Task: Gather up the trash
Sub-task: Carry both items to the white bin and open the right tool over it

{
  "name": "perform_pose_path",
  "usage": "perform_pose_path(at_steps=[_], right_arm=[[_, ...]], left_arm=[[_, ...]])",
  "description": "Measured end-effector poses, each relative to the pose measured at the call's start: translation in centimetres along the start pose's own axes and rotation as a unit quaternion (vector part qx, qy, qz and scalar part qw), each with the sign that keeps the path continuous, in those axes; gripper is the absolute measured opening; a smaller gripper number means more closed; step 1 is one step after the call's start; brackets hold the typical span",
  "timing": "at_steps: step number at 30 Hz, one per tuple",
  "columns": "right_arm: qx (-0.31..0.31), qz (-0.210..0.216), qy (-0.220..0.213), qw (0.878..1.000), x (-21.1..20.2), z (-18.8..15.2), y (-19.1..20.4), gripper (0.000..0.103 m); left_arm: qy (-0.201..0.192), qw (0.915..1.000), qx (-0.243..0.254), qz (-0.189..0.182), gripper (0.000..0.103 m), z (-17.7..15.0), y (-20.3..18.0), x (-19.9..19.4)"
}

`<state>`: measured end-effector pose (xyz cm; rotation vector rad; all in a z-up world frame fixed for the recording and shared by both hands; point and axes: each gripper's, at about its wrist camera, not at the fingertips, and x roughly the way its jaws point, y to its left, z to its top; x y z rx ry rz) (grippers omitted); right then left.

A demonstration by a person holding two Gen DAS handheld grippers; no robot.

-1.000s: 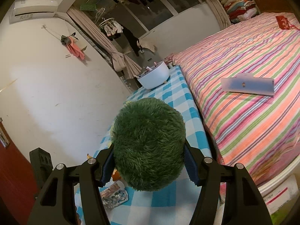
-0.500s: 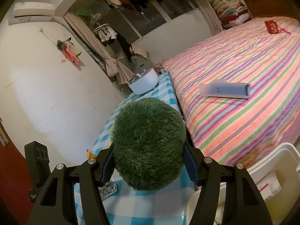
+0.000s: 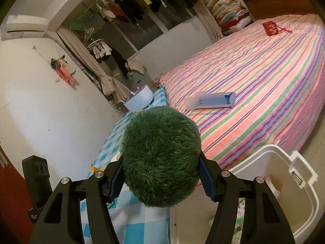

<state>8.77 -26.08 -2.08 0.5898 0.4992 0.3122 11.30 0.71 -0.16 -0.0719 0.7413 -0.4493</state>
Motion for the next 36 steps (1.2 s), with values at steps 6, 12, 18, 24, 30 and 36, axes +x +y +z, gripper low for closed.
perform_pose_path(at_steps=[6, 12, 18, 24, 30, 36], right_arm=[[0.006, -0.013, -0.015, 1.0, -1.7, -0.1, -1.1, 0.061], [0.006, -0.027, -0.03, 0.999, -3.2, -0.2, -1.4, 0.061], [0.0, -0.045, -0.049, 0.998, -4.9, -0.4, -1.8, 0.061], [-0.011, -0.073, -0.085, 0.994, -7.1, -1.0, -2.0, 0.062], [-0.035, -0.102, -0.135, 0.985, -9.5, -1.8, -1.5, 0.062], [-0.045, -0.113, -0.162, 0.979, -10.7, -2.1, -1.3, 0.062]], left_arm=[[0.004, 0.9998, 0.018, -0.008, 0.043, -0.2, -2.2, 0.3], [0.008, 0.9991, 0.037, -0.019, 0.043, -0.3, -4.3, 0.7], [0.016, 0.9983, 0.05, -0.024, 0.043, -0.6, -5.6, 1.3], [0.021, 0.9976, 0.06, -0.029, 0.043, -0.9, -6.6, 1.7], [0.023, 0.9969, 0.067, -0.033, 0.043, -1.0, -7.3, 2.0], [0.026, 0.9963, 0.073, -0.037, 0.043, -1.3, -7.9, 2.1]])
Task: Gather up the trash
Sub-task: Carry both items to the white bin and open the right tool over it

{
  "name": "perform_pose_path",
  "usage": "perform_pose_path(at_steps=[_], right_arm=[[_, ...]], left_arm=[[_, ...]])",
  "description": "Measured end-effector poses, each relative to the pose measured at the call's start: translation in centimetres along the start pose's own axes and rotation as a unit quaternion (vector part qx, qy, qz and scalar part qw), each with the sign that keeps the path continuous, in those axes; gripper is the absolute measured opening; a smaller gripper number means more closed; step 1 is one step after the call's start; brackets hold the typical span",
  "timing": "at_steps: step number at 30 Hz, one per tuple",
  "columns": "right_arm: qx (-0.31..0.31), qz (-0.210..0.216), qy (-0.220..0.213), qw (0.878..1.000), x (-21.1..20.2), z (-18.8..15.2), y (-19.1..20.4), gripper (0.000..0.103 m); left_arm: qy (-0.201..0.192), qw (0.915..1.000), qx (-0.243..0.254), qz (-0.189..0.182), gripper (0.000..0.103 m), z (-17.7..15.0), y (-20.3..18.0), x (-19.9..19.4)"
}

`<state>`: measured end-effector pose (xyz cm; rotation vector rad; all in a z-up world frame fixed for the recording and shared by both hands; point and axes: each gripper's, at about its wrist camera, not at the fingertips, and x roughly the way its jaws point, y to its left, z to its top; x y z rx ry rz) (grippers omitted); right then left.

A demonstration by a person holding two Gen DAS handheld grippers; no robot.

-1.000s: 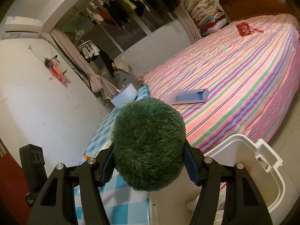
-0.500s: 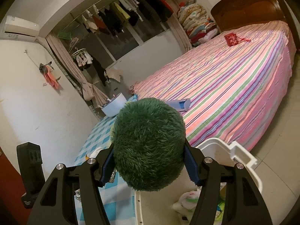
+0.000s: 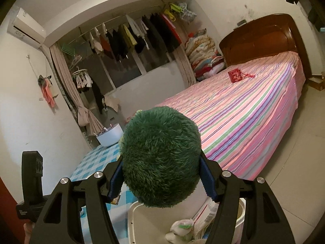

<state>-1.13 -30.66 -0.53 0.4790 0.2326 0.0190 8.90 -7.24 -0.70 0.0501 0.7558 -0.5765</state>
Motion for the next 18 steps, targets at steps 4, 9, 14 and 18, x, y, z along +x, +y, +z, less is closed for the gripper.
perform_pose_path(at_steps=[4, 9, 14, 18], right_arm=[[-0.002, -0.007, -0.005, 1.0, -0.4, 0.0, -0.3, 0.063], [0.001, -0.016, -0.014, 1.0, -0.9, -0.1, -0.7, 0.065], [0.001, -0.022, -0.02, 1.0, -1.3, -0.2, -0.8, 0.066], [0.006, -0.028, -0.025, 0.999, -1.5, -0.2, -1.0, 0.07]], left_arm=[[0.002, 1.0, 0.002, -0.001, 0.043, 0.0, -0.2, 0.2], [0.004, 1.0, 0.003, -0.003, 0.043, 0.0, -0.3, 0.3], [0.004, 1.0, 0.006, -0.003, 0.043, 0.1, -0.5, 0.6], [0.006, 1.0, 0.006, -0.004, 0.043, 0.1, -0.5, 0.9]])
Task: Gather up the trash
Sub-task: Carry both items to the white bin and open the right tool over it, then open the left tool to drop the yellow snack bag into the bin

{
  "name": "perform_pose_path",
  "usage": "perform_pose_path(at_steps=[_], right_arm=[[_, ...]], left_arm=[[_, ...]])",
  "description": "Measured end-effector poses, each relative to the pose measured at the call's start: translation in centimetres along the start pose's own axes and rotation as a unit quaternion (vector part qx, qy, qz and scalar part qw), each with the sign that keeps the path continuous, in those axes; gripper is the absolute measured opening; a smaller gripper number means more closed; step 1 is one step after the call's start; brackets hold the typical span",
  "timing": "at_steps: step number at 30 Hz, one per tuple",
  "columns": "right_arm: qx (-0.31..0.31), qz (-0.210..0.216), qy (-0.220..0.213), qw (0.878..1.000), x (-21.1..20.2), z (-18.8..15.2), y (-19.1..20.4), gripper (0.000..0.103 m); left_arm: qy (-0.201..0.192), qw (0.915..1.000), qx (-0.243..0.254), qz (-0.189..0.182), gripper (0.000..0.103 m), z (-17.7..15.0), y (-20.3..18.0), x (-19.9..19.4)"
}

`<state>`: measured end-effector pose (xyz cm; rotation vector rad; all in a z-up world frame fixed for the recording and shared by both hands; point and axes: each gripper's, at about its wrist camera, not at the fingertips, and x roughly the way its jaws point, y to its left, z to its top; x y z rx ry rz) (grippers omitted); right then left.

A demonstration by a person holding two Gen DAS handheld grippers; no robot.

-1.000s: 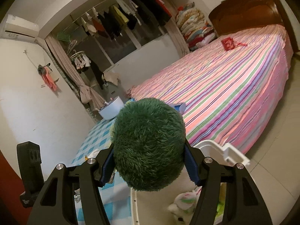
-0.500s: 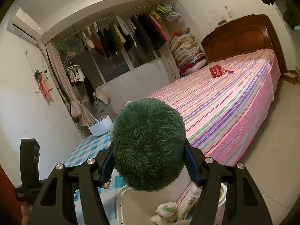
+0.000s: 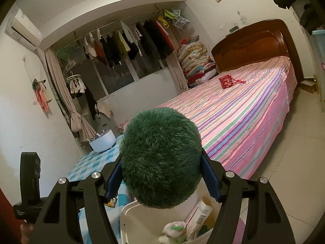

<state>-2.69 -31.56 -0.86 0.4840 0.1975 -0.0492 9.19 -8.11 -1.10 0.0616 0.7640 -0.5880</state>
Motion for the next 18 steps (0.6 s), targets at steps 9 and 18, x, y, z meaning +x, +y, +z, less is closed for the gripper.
perform_pose_path(at_steps=[9, 18], right_arm=[[-0.001, -0.002, -0.03, 1.0, -0.9, 0.1, 0.2, 0.081], [0.005, 0.0, -0.036, 0.999, -1.4, 0.2, 0.4, 0.081]], left_arm=[[0.005, 1.0, 0.002, -0.005, 0.043, -0.2, -0.4, 0.5], [0.013, 0.9998, 0.011, -0.011, 0.043, -0.3, -1.5, 1.3]])
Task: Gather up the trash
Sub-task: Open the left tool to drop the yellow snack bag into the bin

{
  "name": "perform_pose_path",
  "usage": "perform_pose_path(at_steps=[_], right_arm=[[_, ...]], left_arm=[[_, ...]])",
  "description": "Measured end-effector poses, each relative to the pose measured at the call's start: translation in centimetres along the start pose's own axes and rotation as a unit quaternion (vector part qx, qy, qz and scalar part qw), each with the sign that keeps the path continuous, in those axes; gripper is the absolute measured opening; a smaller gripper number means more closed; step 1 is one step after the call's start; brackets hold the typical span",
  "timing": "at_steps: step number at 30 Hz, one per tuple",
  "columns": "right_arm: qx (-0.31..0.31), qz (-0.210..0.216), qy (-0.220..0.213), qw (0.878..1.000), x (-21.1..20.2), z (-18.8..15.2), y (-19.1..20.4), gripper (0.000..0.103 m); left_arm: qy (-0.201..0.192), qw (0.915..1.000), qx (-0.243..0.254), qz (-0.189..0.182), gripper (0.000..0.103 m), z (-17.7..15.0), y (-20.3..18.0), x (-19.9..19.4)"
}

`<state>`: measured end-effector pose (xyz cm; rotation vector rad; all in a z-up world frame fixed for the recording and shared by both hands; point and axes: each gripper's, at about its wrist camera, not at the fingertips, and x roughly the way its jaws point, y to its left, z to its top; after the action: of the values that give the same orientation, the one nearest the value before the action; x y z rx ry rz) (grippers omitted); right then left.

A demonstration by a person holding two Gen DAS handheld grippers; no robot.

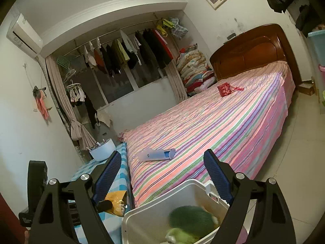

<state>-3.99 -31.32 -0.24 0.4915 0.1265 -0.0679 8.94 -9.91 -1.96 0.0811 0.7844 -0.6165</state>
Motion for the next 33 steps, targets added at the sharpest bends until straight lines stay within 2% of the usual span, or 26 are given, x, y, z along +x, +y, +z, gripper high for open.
perform_pose_path(at_steps=[11, 20, 22, 24, 26, 31, 33], right_arm=[[0.0, 0.004, 0.005, 1.0, 0.1, 0.1, -0.1, 0.081], [-0.001, 0.004, 0.005, 1.0, 0.1, 0.2, 0.2, 0.081], [-0.001, 0.004, 0.005, 1.0, 0.2, 0.2, 0.4, 0.081], [-0.001, 0.004, 0.005, 1.0, 0.1, 0.2, 0.3, 0.081], [-0.001, 0.004, 0.005, 1.0, 0.1, 0.2, 0.4, 0.081], [0.0, 0.008, 0.013, 1.0, 0.5, 0.1, 0.5, 0.081], [0.0, 0.011, 0.016, 1.0, 0.6, 0.0, 0.6, 0.081]], left_arm=[[0.009, 0.9998, 0.016, -0.01, 0.044, -0.2, -1.4, 0.5], [0.006, 0.9994, 0.031, -0.013, 0.049, -0.3, -2.6, 0.2], [0.006, 0.9994, 0.03, -0.015, 0.053, -0.4, -2.6, 0.2], [0.005, 0.9994, 0.031, -0.013, 0.071, -0.3, -2.6, 0.1], [-0.007, 0.9994, 0.033, -0.002, 0.078, -0.2, -2.6, -0.3], [-0.027, 0.9989, 0.034, 0.016, 0.079, 0.3, -2.0, -1.6], [-0.032, 0.999, 0.024, 0.023, 0.085, 0.4, -1.2, -2.1]])
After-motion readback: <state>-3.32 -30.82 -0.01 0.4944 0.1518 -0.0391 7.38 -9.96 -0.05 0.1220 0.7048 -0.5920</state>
